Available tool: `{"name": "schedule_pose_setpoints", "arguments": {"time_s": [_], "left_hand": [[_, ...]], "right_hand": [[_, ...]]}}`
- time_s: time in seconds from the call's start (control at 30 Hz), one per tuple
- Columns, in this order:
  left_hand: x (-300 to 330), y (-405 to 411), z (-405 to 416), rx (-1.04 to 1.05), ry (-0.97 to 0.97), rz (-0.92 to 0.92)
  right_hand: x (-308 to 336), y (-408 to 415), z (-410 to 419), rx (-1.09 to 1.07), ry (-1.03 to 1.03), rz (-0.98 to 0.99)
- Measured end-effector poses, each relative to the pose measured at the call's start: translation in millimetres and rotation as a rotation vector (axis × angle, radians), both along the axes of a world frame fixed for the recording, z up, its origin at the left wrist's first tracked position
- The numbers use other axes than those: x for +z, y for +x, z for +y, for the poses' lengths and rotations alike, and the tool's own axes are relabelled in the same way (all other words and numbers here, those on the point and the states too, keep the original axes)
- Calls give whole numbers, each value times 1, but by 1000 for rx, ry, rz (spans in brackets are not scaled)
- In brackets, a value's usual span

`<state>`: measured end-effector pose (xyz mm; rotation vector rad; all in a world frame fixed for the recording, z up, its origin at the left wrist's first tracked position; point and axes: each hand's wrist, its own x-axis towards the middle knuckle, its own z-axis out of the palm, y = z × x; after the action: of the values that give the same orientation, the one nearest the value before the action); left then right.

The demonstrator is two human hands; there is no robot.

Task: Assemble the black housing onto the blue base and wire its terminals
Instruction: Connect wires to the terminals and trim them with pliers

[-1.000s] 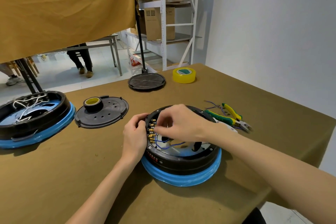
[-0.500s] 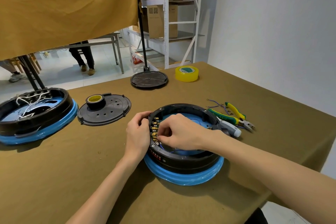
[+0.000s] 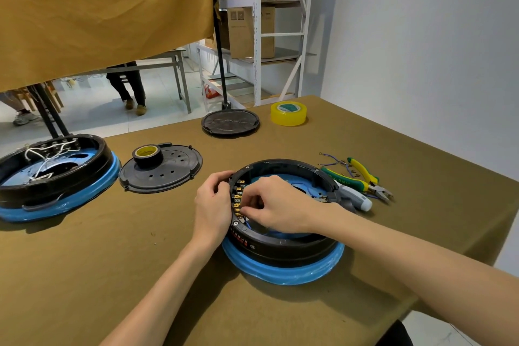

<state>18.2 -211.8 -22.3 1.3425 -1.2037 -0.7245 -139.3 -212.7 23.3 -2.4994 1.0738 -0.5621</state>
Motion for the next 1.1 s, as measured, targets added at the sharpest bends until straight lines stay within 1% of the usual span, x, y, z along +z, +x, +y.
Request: {"name": "schedule_pose_setpoints", "arguments": {"time_s": [0.2, 0.27, 0.33, 0.4, 0.47, 0.5, 0.53, 0.57, 0.6, 0.63, 0.67, 0.7, 0.73, 0.8, 0.87, 0.97, 1.03, 1.1], "left_hand": [[1, 1, 0, 3, 4, -19], [1, 1, -1, -2, 8, -28], [2, 3, -1, -11, 13, -46], [3, 4, -3, -22, 23, -61], [4, 4, -4, -29, 41, -84], [4, 4, -4, -30, 47, -92], [4, 3, -4, -28, 50, -95], [4, 3, -4, -24, 53, -95], [3, 2, -4, -19, 54, -92], [3, 1, -3, -13, 53, -88], [3, 1, -3, -10, 52, -86], [3, 1, -4, -9, 51, -88], [3, 1, -4, -7, 50, -93], [3, 1, -4, -5, 48, -95], [3, 1, -4, -6, 49, -90], [3, 1, -4, -7, 52, -86], [4, 1, -3, -8, 55, -86], [4, 1, -3, -14, 61, -88]], "right_hand": [[-2, 1, 1, -67, 28, -37], [0, -1, 3, -73, -3, -56], [5, -6, 1, -105, -46, -125], [13, -21, -12, -212, -126, -242], [20, -47, -32, -387, -252, -335], [22, -63, -43, -494, -304, -322], [23, -81, -55, -613, -322, -239], [22, -100, -68, -739, -293, -82], [20, -117, -79, -856, -202, 114], [17, -132, -88, -929, -51, 292], [14, -143, -95, -949, 117, 412], [12, -151, -99, -928, 264, 469], [11, -155, -101, -884, 371, 486], [7, -159, -106, -798, 443, 481], [5, -159, -107, -787, 419, 460], [2, -160, -107, -883, 393, 404], [-3, -159, -105, -960, 391, 309], [-6, -159, -101, -967, 361, 197]]}}
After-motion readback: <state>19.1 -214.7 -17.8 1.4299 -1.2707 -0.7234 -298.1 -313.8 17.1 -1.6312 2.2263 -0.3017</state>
